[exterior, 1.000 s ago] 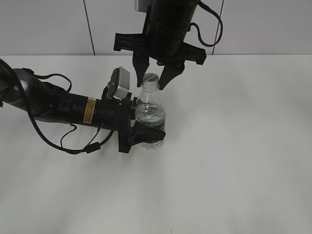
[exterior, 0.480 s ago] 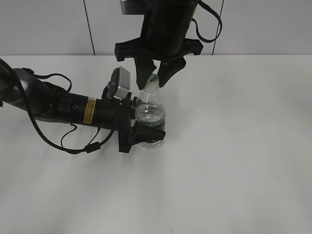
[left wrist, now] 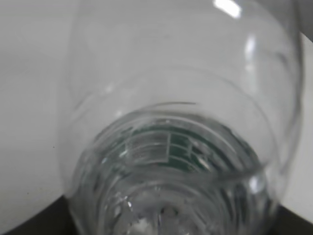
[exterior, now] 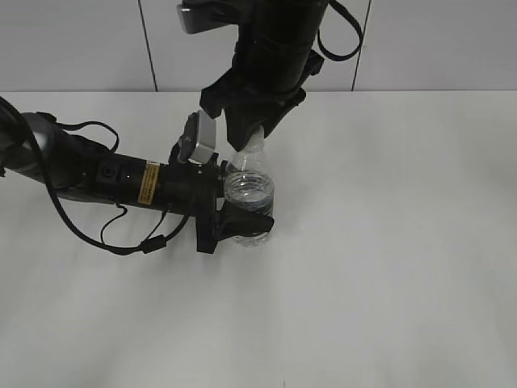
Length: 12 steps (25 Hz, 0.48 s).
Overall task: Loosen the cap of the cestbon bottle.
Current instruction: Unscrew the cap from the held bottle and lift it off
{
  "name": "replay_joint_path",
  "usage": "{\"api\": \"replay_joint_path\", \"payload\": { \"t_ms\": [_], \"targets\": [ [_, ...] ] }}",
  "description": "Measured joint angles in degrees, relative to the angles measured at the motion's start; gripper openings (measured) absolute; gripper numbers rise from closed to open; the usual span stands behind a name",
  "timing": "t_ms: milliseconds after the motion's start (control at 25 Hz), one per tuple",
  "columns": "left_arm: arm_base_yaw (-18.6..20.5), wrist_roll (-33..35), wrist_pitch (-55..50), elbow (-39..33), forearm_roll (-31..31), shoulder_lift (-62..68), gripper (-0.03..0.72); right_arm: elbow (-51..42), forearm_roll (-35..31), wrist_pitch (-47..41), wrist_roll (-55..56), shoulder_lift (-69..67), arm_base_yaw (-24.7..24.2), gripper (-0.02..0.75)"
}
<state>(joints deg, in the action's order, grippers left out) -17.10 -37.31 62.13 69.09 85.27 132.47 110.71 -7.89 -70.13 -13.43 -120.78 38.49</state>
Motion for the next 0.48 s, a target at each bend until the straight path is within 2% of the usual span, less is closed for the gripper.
{"api": "replay_joint_path", "payload": {
  "t_ms": [480],
  "targets": [
    [0.0, 0.0, 0.0, 0.0, 0.2, 0.0, 0.412, 0.0, -0.1, 0.0, -20.9, 0.0, 0.0, 0.302]
  ]
}}
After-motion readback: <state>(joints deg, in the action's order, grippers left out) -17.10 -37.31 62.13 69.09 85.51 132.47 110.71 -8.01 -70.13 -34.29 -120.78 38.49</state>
